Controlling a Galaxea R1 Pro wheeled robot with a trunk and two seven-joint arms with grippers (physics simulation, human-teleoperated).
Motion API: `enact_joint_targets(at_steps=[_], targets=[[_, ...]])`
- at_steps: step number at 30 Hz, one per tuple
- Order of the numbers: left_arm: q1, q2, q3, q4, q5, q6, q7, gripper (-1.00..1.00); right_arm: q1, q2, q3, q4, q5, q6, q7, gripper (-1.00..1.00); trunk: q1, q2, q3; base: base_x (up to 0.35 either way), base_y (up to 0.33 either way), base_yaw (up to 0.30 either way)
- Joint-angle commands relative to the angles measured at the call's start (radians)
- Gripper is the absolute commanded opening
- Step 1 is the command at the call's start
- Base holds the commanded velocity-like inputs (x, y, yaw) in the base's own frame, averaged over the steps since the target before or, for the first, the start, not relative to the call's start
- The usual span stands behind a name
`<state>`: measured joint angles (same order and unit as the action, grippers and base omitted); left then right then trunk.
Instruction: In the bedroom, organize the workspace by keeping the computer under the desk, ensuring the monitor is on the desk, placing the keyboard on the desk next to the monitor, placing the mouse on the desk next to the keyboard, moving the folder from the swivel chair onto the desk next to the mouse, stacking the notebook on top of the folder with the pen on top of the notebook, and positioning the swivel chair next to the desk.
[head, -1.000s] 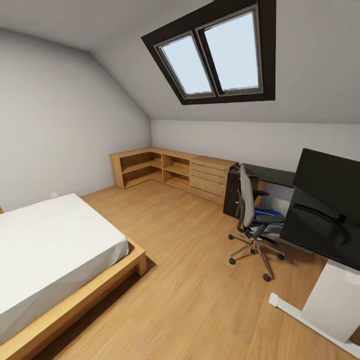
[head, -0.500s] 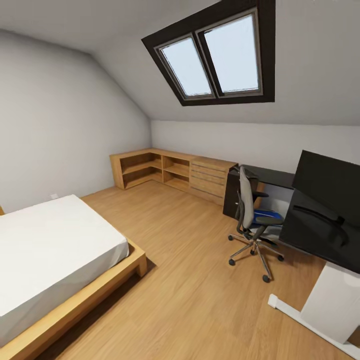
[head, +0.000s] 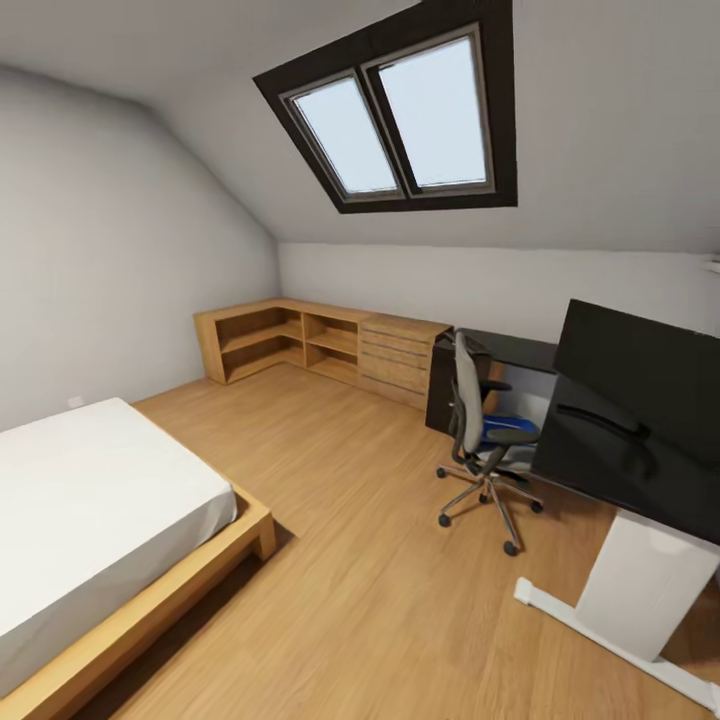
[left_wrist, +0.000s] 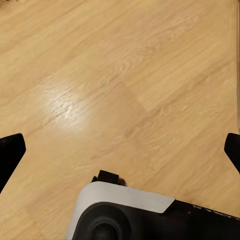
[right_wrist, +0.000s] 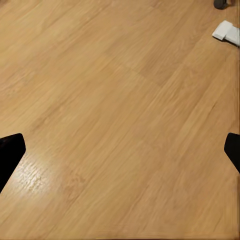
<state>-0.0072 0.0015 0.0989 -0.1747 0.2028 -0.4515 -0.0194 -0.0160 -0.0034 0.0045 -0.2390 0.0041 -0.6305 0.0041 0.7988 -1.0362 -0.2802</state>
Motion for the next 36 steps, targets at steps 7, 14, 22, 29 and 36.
enact_joint_targets(at_steps=[7, 14, 22, 29, 36], targets=[[0.000, 0.000, -0.007, 0.008, 0.001, -0.006, -0.002, 1.00, -0.001, -0.001, 0.001, 0.002, 0.002, -0.003, 0.000, 1.00, 0.000, -0.001, 0.000, 0.000, 0.000, -0.256], [0.000, 0.000, -0.010, 0.009, 0.001, -0.007, -0.002, 1.00, -0.001, 0.000, 0.003, 0.003, 0.002, -0.003, 0.002, 1.00, 0.000, -0.001, 0.003, 0.027, 0.000, -0.257], [0.000, 0.000, -0.011, 0.009, 0.001, -0.007, -0.002, 1.00, -0.001, 0.000, 0.003, 0.003, 0.002, -0.003, 0.002, 1.00, 0.000, -0.001, 0.007, 0.268, 0.000, -0.257], [0.000, 0.000, -0.011, 0.009, 0.001, -0.007, -0.002, 1.00, -0.001, 0.000, 0.003, 0.003, 0.003, -0.003, 0.002, 1.00, 0.000, -0.001, 0.011, 0.324, 0.066, -0.257], [0.000, 0.000, -0.011, 0.009, 0.001, -0.007, -0.002, 1.00, -0.001, -0.001, 0.003, 0.003, 0.003, -0.003, 0.002, 1.00, 0.000, -0.001, 0.014, 0.323, 0.160, -0.257]])
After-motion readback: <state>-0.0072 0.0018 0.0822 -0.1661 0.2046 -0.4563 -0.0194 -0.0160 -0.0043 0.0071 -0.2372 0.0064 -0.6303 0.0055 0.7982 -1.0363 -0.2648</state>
